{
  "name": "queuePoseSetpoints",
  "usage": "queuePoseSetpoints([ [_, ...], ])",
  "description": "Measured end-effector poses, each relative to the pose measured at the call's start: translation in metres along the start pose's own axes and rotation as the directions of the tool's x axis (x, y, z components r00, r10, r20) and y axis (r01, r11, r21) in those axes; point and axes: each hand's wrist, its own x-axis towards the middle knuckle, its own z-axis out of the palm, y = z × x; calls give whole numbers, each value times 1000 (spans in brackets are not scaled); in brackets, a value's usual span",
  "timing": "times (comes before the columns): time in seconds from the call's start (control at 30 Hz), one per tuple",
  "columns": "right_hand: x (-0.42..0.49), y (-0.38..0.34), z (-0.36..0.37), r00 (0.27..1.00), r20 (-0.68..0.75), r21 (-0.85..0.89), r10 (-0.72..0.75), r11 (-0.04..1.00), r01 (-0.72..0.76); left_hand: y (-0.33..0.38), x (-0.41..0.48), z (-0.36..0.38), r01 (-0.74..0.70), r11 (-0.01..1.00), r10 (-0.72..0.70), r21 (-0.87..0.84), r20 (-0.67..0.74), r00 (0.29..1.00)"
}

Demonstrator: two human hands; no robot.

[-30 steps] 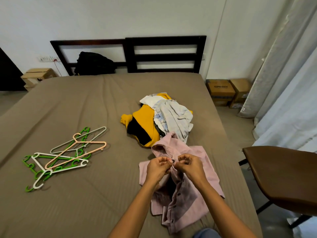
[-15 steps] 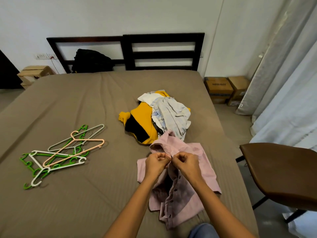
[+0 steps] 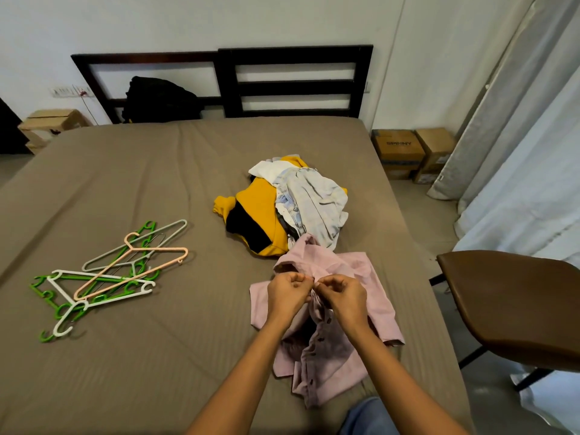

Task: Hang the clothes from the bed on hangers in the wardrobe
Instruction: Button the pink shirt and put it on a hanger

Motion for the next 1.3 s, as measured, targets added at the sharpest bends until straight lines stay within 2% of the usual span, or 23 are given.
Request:
queuePoseSetpoints([
  [0.2,-3,-2,9,993,-61,-222,-100,971,84,-4,2,2,-1,999,0,-33,-9,1000],
  [0.33,-5,-4,13,986,-96,-310,-135,946,100,-9,7,5,-9,998,12,56,-46,999],
  [0.43,-3,-7,13,982,-104,-302,-156,946,118,-10,8,9,53,997,-56,-56,-57,997],
  [0.53,-3,-8,14,978,-125,-203,-169,969,141,-11,11,12,125,978,-129,-169,-18,991],
  [0.63,-5,-6,15,970,-177,-117,-167,982,148,-12,12,14,120,977,-116,-174,36,993],
  [0.7,-6,-2,18,949,-226,-120,-218,973,195,-9,10,15,122,977,-112,-176,65,992],
  [0.8,-7,5,21,887,-258,-273,-384,909,315,-6,10,17,235,944,-224,-234,71,972],
  [0.9,-4,15,25,820,-165,-446,-548,783,434,-6,13,15,359,894,-353,-268,70,933],
  [0.97,-3,19,26,808,-124,-437,-576,763,477,-5,16,12,441,839,-410,-320,161,898],
  [1.0,-3,20,27,821,-137,-372,-554,797,476,-7,18,10,475,814,-427,-333,210,879],
  [1.07,-4,17,29,891,-172,-153,-420,905,398,-10,23,6,504,802,-424,-320,289,858],
  [1.13,1,14,36,965,-156,27,-209,976,216,-18,31,2,487,820,-391,-301,327,860],
  [1.17,6,15,39,991,-104,131,-84,987,98,-19,34,1,477,830,-377,-290,338,862],
  [1.23,18,13,42,983,84,379,162,907,-182,-24,40,-3,454,849,-346,-271,366,864],
  [1.3,33,10,36,881,329,502,340,727,-468,-26,45,-10,418,877,-301,-238,406,863],
])
